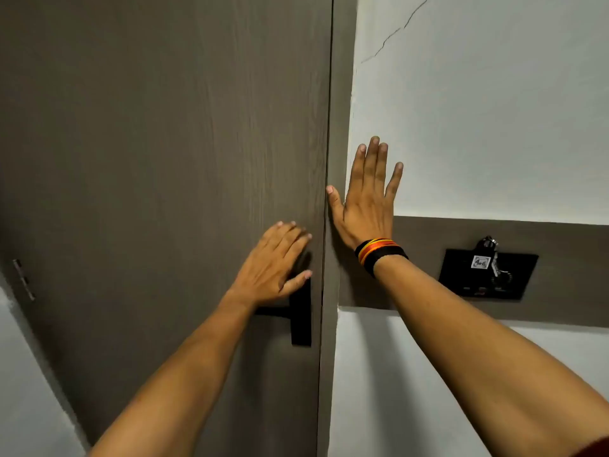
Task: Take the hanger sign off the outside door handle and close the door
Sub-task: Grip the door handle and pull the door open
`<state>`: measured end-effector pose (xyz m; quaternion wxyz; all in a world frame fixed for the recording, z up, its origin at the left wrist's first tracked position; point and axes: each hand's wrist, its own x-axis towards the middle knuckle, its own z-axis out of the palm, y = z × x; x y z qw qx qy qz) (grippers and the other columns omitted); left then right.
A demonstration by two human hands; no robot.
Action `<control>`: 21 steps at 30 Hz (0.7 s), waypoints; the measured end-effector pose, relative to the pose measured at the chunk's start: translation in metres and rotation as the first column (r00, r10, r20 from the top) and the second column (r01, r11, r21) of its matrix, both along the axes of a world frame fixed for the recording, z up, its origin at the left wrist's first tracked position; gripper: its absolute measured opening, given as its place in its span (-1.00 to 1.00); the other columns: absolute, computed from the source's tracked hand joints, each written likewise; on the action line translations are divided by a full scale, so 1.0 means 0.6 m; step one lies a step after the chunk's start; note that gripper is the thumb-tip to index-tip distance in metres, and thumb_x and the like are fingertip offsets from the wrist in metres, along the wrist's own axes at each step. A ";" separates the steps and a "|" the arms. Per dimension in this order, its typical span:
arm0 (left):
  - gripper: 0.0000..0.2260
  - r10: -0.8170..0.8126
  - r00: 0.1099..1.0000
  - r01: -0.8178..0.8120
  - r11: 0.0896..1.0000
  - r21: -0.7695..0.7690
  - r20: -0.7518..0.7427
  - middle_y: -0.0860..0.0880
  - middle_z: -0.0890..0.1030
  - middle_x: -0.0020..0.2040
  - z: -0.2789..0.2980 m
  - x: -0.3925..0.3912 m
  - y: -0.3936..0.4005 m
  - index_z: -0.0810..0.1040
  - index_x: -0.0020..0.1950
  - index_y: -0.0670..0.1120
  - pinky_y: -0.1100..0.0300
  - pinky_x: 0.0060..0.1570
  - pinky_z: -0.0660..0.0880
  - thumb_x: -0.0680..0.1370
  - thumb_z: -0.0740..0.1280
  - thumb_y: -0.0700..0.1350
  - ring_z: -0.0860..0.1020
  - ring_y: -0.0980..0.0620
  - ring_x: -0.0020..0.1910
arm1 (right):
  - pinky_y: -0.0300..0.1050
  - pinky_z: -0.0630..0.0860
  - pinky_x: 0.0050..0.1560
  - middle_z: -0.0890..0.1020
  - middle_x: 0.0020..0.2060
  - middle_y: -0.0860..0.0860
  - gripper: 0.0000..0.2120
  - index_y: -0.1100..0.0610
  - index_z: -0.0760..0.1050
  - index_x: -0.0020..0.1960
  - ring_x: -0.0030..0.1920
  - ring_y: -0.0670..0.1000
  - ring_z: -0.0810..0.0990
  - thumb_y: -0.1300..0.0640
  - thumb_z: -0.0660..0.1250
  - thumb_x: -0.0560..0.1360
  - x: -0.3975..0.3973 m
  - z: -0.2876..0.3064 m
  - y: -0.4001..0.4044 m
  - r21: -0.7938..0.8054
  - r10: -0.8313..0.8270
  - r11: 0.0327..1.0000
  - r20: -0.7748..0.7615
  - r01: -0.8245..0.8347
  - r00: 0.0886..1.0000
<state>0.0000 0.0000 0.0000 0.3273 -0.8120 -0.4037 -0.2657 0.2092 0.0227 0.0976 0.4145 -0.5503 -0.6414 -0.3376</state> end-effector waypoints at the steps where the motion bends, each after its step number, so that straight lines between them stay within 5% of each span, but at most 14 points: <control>1: -0.39 -0.023 1.000 0.023 1.000 0.016 0.009 -0.27 0.58 0.33 -0.031 -0.007 0.006 0.52 0.40 -0.25 -0.12 0.43 0.35 0.65 0.14 0.23 0.53 -0.27 0.35 | 0.39 -0.02 0.57 0.04 0.65 0.27 -0.19 0.28 -0.02 0.65 0.65 0.25 0.00 -0.29 0.01 0.65 -0.004 -0.005 0.006 0.000 -0.034 0.999 0.001 0.034 0.999; 3: -0.47 -0.024 1.000 0.024 1.000 0.007 0.016 -0.18 0.63 0.01 -0.086 -0.020 0.012 0.60 0.13 -0.21 -0.04 0.03 0.45 0.62 0.19 0.26 0.58 -0.19 -0.03 | 0.38 -0.02 0.58 0.08 0.64 0.26 -0.17 0.27 0.01 0.65 0.64 0.24 0.04 -0.31 0.01 0.64 -0.008 -0.007 0.018 0.035 -0.061 0.998 -0.008 0.062 0.998; 5: -0.48 0.058 0.998 -0.057 0.998 -0.026 0.028 -0.09 0.58 -0.15 -0.140 -0.024 0.015 0.57 -0.04 -0.13 0.02 -0.18 0.41 0.59 0.21 0.33 0.49 -0.09 -0.20 | 0.38 -0.02 0.58 0.12 0.63 0.27 -0.16 0.27 0.05 0.64 0.64 0.24 0.08 -0.34 0.01 0.62 -0.012 -0.010 0.029 0.092 -0.077 0.993 -0.008 0.078 0.997; 13: -0.43 0.288 0.913 -0.203 0.936 -0.289 0.290 0.07 0.44 -0.54 -0.226 -0.004 0.032 0.44 -0.44 0.01 0.29 -0.47 0.27 0.42 0.28 0.48 0.40 0.08 -0.56 | 0.39 0.02 0.57 0.20 0.61 0.27 -0.15 0.28 0.13 0.62 0.62 0.25 0.14 -0.36 0.02 0.61 -0.012 -0.016 0.046 0.205 -0.099 0.973 -0.030 0.103 0.995; 15: -0.40 0.368 0.858 -0.246 0.907 -0.341 0.359 0.09 0.32 -0.60 -0.229 0.010 0.039 0.33 -0.51 0.03 0.29 -0.52 0.27 0.39 0.23 0.52 0.31 0.09 -0.62 | 0.39 0.03 0.56 0.21 0.60 0.27 -0.16 0.28 0.15 0.62 0.62 0.25 0.16 -0.35 0.02 0.61 -0.012 -0.017 0.049 0.219 -0.105 0.969 -0.032 0.110 0.994; 21: -0.38 0.496 0.623 -0.216 0.853 -0.476 0.605 0.11 0.25 -0.63 -0.275 0.051 0.039 0.43 -0.52 0.03 0.25 -0.45 0.25 0.38 0.19 0.54 0.30 0.10 -0.64 | 0.40 0.07 0.55 0.27 0.58 0.28 -0.15 0.29 0.20 0.60 0.60 0.25 0.22 -0.36 0.03 0.60 -0.014 -0.018 0.052 0.264 -0.117 0.956 -0.050 0.126 0.992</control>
